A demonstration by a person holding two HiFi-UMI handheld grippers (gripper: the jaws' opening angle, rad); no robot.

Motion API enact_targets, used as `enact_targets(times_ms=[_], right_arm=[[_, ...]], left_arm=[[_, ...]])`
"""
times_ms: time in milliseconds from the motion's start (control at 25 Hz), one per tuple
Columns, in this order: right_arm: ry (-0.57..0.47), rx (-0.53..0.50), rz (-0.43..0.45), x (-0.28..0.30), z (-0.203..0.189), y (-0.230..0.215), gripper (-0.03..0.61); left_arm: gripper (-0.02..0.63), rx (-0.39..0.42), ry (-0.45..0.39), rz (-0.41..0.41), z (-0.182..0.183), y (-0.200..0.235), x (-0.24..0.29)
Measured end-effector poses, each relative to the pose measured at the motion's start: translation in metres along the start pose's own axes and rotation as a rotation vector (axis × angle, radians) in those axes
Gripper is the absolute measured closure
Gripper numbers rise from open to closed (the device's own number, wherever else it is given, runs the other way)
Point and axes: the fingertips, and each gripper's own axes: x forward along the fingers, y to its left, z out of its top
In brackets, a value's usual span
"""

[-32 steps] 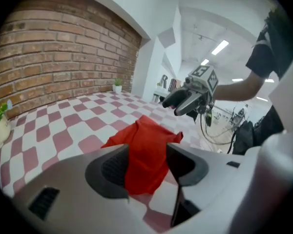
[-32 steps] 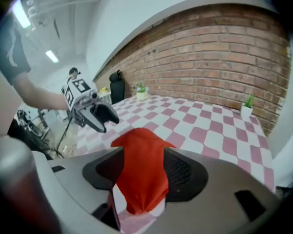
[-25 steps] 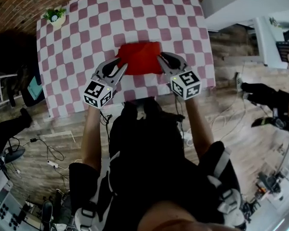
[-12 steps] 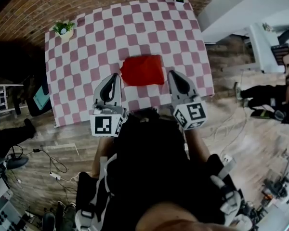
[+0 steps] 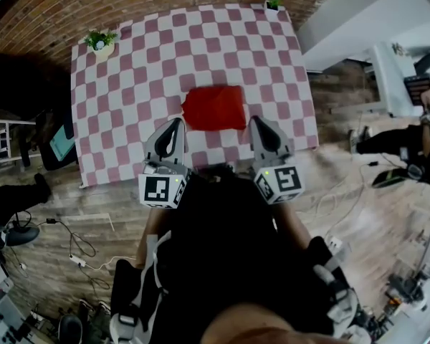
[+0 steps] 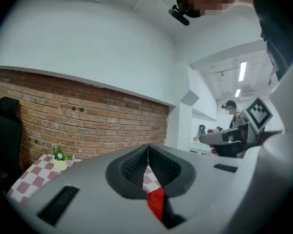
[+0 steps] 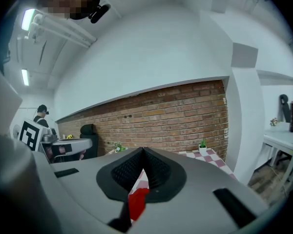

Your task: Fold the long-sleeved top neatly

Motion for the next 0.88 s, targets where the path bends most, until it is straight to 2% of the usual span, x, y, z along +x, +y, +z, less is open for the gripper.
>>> enact_targets(times_ms=[120,280,480,880], right_arm=[[-0.001,-0.009,0.007,0.0003,-0.0014,0.0022,0.571],[-0.007,-0.011,0.005,0.0014,-0.0002,-0.0001,0.571],[-0.008,0.004,-0.006,0.0009,-0.0001,-0.0031,0.571],[-0.005,0.002,-0.002,0.0025,-0.0019,-0.0043,0.571]], left_arm=[[0.606,0.02,0.005,-0.008,-0.0021,-0.0027,0.0],[0.606,0.003,-0.011,0.004,0.002,-0.0032,0.0043],[0.606,0.023,0.01,-0.007,-0.0023,-0.0042,0.0032],[0.606,0.008,0.012,0.004,-0.0051,-0.0019,0.0062]])
